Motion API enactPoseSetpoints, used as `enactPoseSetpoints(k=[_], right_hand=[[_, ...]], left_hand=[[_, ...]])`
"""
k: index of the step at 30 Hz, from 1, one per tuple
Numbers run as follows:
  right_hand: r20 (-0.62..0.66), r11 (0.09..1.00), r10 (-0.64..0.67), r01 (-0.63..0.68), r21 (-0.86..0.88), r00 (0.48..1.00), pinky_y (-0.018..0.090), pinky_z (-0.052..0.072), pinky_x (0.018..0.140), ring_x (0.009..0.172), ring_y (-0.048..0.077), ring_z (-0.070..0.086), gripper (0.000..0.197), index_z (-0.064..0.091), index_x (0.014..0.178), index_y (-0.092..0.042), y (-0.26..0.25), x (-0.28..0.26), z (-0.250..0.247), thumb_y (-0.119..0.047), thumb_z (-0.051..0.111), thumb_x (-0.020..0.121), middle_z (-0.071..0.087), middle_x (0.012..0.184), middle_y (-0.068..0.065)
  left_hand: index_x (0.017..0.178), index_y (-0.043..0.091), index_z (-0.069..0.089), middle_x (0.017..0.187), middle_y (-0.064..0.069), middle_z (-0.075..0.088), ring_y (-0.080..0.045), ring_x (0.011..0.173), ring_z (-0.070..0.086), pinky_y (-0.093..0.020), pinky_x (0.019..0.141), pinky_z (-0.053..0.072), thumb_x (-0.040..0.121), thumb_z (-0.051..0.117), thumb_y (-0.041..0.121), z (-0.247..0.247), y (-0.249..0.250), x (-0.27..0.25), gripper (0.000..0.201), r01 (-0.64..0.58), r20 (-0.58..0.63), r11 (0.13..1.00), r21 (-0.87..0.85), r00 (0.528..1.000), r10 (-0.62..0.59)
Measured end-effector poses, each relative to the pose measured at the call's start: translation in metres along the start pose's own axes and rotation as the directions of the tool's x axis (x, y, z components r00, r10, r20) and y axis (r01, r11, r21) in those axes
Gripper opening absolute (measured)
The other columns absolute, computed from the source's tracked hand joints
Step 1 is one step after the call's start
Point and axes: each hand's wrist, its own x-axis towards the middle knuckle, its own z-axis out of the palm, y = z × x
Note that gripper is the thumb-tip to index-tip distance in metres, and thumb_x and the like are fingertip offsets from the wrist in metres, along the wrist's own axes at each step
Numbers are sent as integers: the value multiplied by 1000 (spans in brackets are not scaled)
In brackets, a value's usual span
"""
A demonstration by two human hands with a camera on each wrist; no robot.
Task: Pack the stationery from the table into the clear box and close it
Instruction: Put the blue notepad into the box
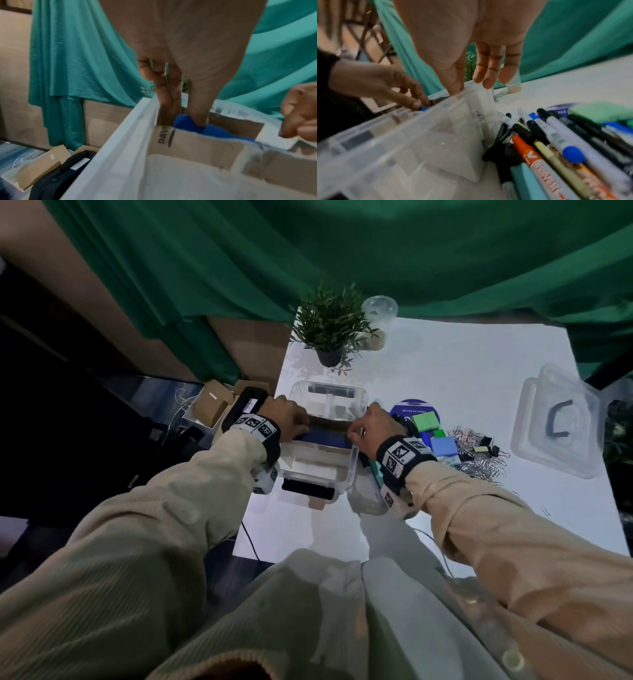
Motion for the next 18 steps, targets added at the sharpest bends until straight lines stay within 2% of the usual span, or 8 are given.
enactPoseSetpoints(k=[2, 4, 8, 12, 14, 16, 18], right_hand=[[22, 990, -32, 35, -135, 999, 39, 47, 84, 106, 27, 52, 27, 67, 113, -30, -1, -2, -1, -41, 50, 95, 45, 115, 9], [43, 989, -27, 33, -146, 999, 41, 48, 85, 105, 28, 53, 29, 65, 115, -32, 0, -2, 1, -43, 46, 96, 46, 113, 9], [76, 1000, -11, 12, -21, 997, 41, 51, 84, 100, 26, 56, 30, 62, 120, -33, 6, -2, 8, -42, 45, 97, 47, 111, 8], [80, 997, -11, 6, 72, 997, 39, 49, 89, 109, 26, 54, 36, 56, 130, -29, 9, -3, 12, -40, 45, 98, 51, 120, 10], [63, 992, 9, -16, 122, 998, 37, 46, 89, 111, 27, 55, 36, 51, 132, -26, 9, -3, 14, -36, 48, 97, 52, 123, 10], [32, 981, 46, -51, 190, 998, 33, 44, 86, 109, 27, 57, 38, 46, 132, -24, 9, -5, 16, -34, 52, 96, 55, 125, 8], [6, 957, 81, -79, 280, 997, 29, 42, 82, 106, 26, 59, 41, 44, 133, -23, 9, -8, 17, -32, 55, 94, 59, 121, 5]], left_hand=[[101, 31, 70, 104, -3, 68, -29, 106, 54, -39, 91, 37, 92, 53, 42, 3, 10, 2, 22, -23, 9, 993, 113, 1000, 22], [102, 29, 70, 104, -3, 69, -28, 104, 57, -36, 90, 36, 91, 55, 37, 7, 23, 2, 20, -38, 20, 991, 129, 999, 36], [103, 29, 71, 102, -2, 72, -25, 99, 64, -33, 87, 51, 87, 62, 34, 14, 41, 6, 20, -57, 91, 994, -98, 994, 66], [123, 21, 65, 125, -7, 63, -28, 114, 57, -33, 97, 44, 95, 51, 36, 19, 49, 13, 34, -60, 234, 990, -126, 968, 89], [128, 18, 62, 133, -9, 58, -29, 120, 54, -31, 100, 40, 98, 46, 33, 21, 47, 16, 37, -67, 265, 989, -129, 959, 99], [128, 20, 62, 137, -7, 55, -27, 124, 50, -31, 103, 37, 99, 44, 35, 22, 44, 18, 37, -51, 297, 989, -137, 951, 90], [122, 18, 66, 131, -7, 59, -27, 121, 52, -30, 100, 38, 99, 44, 37, 20, 40, 17, 36, -20, 316, 985, -173, 946, 75]])
